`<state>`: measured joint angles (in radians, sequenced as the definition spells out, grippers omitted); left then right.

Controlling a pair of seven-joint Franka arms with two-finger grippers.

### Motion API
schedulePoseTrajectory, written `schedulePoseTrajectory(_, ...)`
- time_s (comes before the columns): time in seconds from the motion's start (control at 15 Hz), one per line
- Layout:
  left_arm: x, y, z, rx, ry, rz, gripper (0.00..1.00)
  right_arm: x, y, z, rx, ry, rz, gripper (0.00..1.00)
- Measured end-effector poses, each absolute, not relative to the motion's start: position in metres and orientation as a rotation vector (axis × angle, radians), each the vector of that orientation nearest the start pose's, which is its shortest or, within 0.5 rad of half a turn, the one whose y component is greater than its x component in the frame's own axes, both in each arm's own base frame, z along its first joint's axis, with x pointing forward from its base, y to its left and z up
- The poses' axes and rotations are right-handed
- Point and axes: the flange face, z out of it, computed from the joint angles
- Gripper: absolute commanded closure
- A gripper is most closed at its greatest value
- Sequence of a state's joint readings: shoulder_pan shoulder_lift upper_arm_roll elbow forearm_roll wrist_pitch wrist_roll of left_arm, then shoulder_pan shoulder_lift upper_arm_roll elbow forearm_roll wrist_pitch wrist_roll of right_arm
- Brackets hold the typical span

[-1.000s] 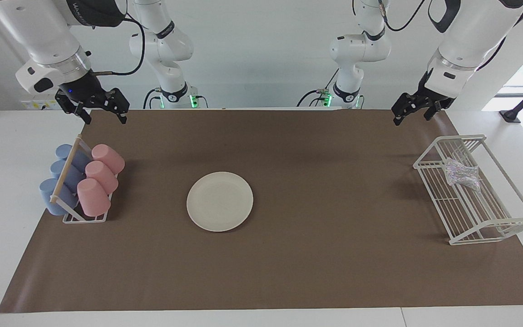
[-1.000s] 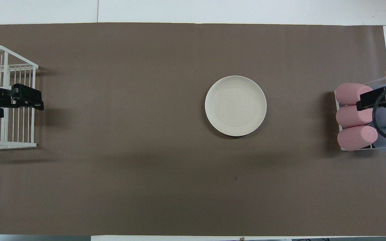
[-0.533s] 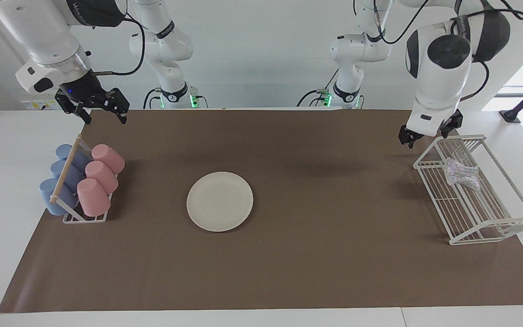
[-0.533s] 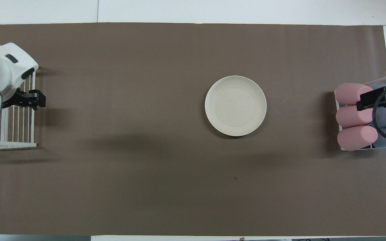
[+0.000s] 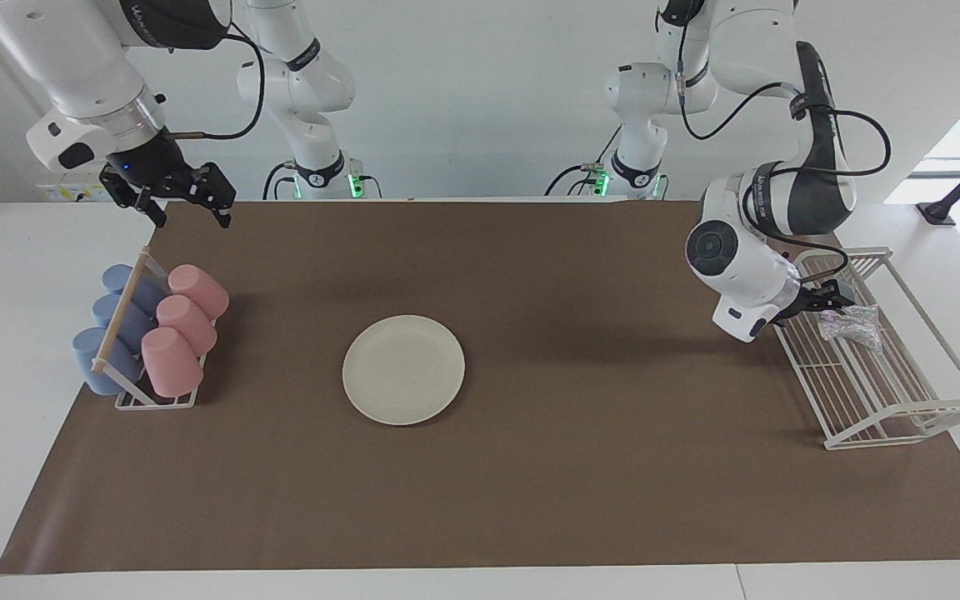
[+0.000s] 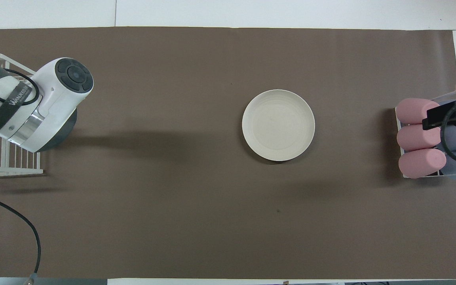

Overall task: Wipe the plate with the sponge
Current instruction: 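Grasp the clear scrubber from the wire rack with the left gripper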

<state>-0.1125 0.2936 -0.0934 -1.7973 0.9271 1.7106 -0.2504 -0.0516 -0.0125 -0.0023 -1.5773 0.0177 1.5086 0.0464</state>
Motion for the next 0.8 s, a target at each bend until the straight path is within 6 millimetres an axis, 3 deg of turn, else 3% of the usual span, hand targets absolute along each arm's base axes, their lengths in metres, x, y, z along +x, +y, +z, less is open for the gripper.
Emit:
schedulePoseTrajectory(0.2, 0.607, -0.037, 0.391, -2.186, 0.291, 0.204, 0.00, 0.542, -0.032, 0.622, -3.109, 0.312, 0.098, 0.00)
schedulePoseTrajectory(0.33, 0.606, -0.035, 0.392, -2.181, 0.283, 0.214, 0.12, 0.541, -0.040, 0.621, -3.100, 0.402, 0.111, 0.00)
schedulePoseTrajectory(0.47, 0.605, -0.035, 0.392, -2.180, 0.281, 0.215, 0.41, 0.540, -0.045, 0.619, -3.090, 0.480, 0.120, 0.00)
schedulePoseTrajectory(0.6, 0.605, -0.034, 0.392, -2.180, 0.281, 0.216, 0.87, 0.540, -0.047, 0.618, -3.071, 0.605, 0.125, 0.00)
schedulePoseTrajectory(0.67, 0.605, -0.034, 0.392, -2.179, 0.279, 0.218, 1.00, 0.540, -0.046, 0.618, -3.056, 0.683, 0.128, 0.00)
schedulePoseTrajectory(0.8, 0.604, -0.033, 0.392, -2.176, 0.274, 0.227, 1.00, 0.540, -0.043, 0.618, -3.029, 0.810, 0.130, 0.00)
